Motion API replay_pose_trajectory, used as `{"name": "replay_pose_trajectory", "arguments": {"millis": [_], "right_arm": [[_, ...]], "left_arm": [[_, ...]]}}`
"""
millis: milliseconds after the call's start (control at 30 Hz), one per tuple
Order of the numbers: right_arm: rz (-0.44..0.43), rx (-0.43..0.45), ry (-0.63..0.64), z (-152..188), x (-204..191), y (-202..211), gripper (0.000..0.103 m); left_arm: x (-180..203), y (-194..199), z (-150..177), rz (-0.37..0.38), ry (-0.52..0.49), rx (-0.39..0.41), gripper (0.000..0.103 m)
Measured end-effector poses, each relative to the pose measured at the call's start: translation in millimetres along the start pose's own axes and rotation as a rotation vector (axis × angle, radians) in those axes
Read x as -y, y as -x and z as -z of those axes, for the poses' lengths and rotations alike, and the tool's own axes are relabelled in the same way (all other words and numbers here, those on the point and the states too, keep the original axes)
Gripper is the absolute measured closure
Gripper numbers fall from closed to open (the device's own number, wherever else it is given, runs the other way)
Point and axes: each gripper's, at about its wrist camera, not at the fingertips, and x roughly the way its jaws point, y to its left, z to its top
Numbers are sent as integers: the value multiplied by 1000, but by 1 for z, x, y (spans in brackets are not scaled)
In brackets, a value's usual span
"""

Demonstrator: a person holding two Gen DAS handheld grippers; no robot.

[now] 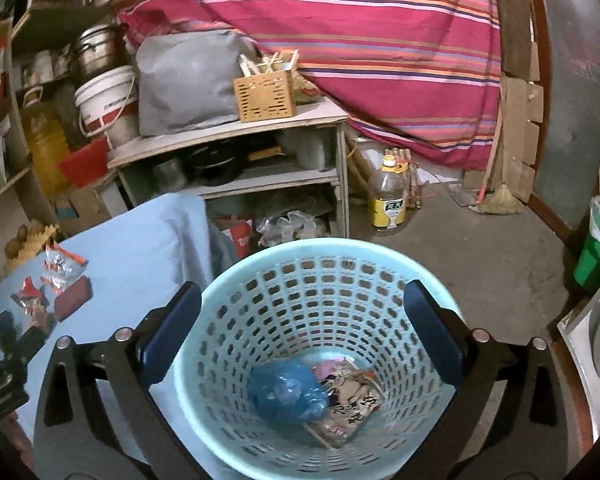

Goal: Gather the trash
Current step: 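Grasp the maroon scouring pad on the table with the left tool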

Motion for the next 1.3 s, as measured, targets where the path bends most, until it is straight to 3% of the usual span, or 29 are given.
{"name": "replay_pose_trajectory", "arguments": {"millis": [167, 500, 700, 833, 1100, 1300], "right_arm": [[-21, -1, 73, 5, -45, -5, 4], [-105, -43, 144, 14, -120, -23, 4], [-137, -63, 189, 19, -158, -33, 4], [-155, -93, 206, 23, -180, -44, 4], [-199, -145, 191, 31, -211, -60, 4], [-246, -171, 212, 44, -249, -65, 4]], "left_arm": [[-66, 7, 26, -130, 50, -31, 5], [-150, -5, 53, -219, 215, -178, 5], [-168, -26, 62, -195, 250, -293, 5], [-169, -31, 61, -179, 249, -306, 6], [-167, -32, 62, -160, 191, -317, 36], [-178, -25, 63, -114, 206, -302, 36]]}}
